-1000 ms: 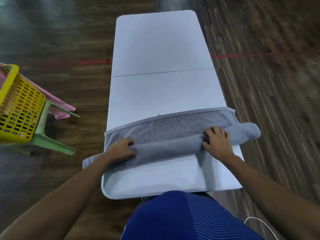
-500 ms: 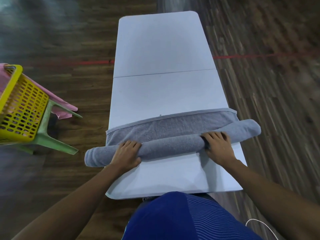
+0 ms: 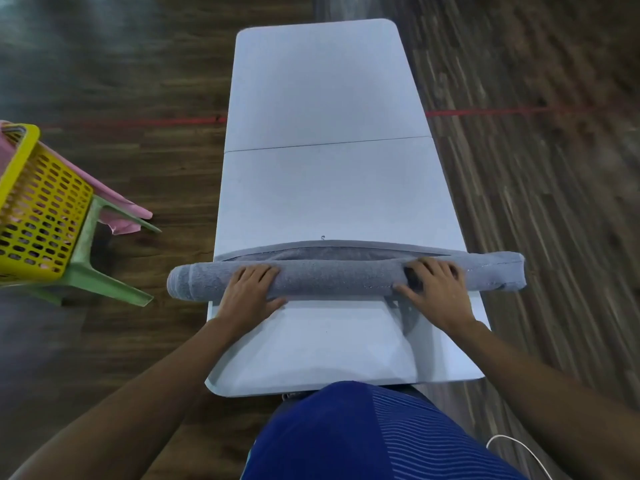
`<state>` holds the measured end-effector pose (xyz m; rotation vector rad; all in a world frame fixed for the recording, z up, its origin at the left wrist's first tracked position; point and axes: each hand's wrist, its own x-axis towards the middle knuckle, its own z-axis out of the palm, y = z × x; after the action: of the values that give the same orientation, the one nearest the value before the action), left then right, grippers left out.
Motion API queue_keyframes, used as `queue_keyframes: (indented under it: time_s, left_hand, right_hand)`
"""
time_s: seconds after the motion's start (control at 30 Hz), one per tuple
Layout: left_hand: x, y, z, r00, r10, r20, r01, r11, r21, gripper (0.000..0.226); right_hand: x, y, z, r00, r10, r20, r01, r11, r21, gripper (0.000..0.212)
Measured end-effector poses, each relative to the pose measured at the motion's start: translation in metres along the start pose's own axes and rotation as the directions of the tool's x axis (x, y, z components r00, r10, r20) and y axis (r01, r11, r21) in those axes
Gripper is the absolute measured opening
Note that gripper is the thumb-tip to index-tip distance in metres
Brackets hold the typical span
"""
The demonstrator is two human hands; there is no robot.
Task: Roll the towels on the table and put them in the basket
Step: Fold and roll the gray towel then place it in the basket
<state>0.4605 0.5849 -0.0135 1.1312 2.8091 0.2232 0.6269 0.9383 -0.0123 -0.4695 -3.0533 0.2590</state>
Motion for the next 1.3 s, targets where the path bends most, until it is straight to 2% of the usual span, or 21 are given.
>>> queue_keyframes:
  time_s: [0.03,0.1,0.23,0.33,0.43,0.5,0.57,0.63,0.7,0.77,0.83,0.93,1.03,1.13,1.23,1.3]
  left_hand:
    - [-0.002,-0.005,0.003,0.998,-0.016,0.067,0.013,0.999,0.042,0.068]
    - [-0.003,-0.011,0.006,0.992,-0.071,0.108,0.063,0.995,0.081,0.068]
    - [0.005,-0.013,-0.001,0.989,-0.089,0.118,0.084,0.995,0.047,0.05]
    - [0.016,-0.012,-0.016,0.962,-0.095,0.257,0.084,0.995,0.053,0.041]
    - [0.027,-0.018,-0.026,0.902,-0.169,0.398,0.173,0.985,0.025,0.05]
    - [0.028,-0.022,-0.024,0.929,-0.213,0.301,0.227,0.974,-0.01,0.045]
    - [0.026,-0.022,-0.018,0.971,-0.221,0.089,0.228,0.971,-0.069,0.038]
    - [0.025,-0.023,-0.015,0.98,-0.199,-0.016,0.196,0.974,-0.113,0.045]
    - [0.021,-0.035,-0.013,0.987,-0.138,0.078,0.143,0.988,-0.06,0.065]
    - [0.015,-0.052,-0.009,0.976,-0.09,0.198,0.081,0.995,0.052,0.079]
    - [0.009,-0.06,-0.006,0.967,-0.099,0.233,0.074,0.991,0.113,0.081]
    - [0.008,-0.042,-0.003,0.958,-0.198,0.209,0.177,0.978,0.114,0.07]
    - [0.019,-0.009,-0.005,0.884,-0.4,0.243,0.396,0.916,0.066,0.062]
    - [0.035,0.023,-0.004,0.762,-0.584,0.279,0.619,0.783,-0.051,0.057]
    - [0.052,0.055,0.0,0.662,-0.664,0.347,0.744,0.638,-0.198,0.058]
    - [0.061,0.074,0.002,0.63,-0.679,0.377,0.776,0.57,-0.27,0.06]
  right_hand:
    - [-0.004,0.003,0.003,0.998,-0.022,0.056,0.023,0.999,-0.024,0.058]
    - [-0.008,0.007,0.009,0.991,-0.034,0.131,0.042,0.997,-0.062,0.068]
    - [0.005,0.0,0.006,0.993,0.023,0.115,-0.018,0.999,-0.047,0.049]
    - [0.018,-0.007,0.0,0.974,0.064,0.218,-0.049,0.996,-0.074,0.039]
    - [0.028,-0.009,-0.006,0.937,0.086,0.338,-0.079,0.996,-0.033,0.037]
    - [0.034,-0.009,-0.007,0.941,0.127,0.315,-0.13,0.991,-0.01,0.036]
    - [0.039,-0.006,-0.007,0.961,0.186,0.205,-0.185,0.982,-0.028,0.042]
    - [0.044,0.0,-0.009,0.967,0.206,0.15,-0.206,0.978,-0.017,0.052]
    - [0.044,0.014,-0.015,0.954,0.18,0.241,-0.186,0.983,0.002,0.061]
    - [0.041,0.032,-0.021,0.909,0.171,0.38,-0.168,0.985,-0.041,0.074]
    - [0.035,0.043,-0.023,0.877,0.173,0.448,-0.151,0.985,-0.085,0.08]
    - [0.031,0.037,-0.014,0.891,0.202,0.408,-0.179,0.979,-0.093,0.072]
    - [0.034,0.01,-0.008,0.853,0.341,0.396,-0.379,0.925,0.02,0.062]
    - [0.036,-0.021,-0.005,0.818,0.419,0.394,-0.51,0.845,0.162,0.056]
    - [0.039,-0.053,-0.002,0.795,0.437,0.422,-0.574,0.768,0.285,0.061]
    - [0.041,-0.074,0.001,0.766,0.45,0.46,-0.622,0.699,0.353,0.066]
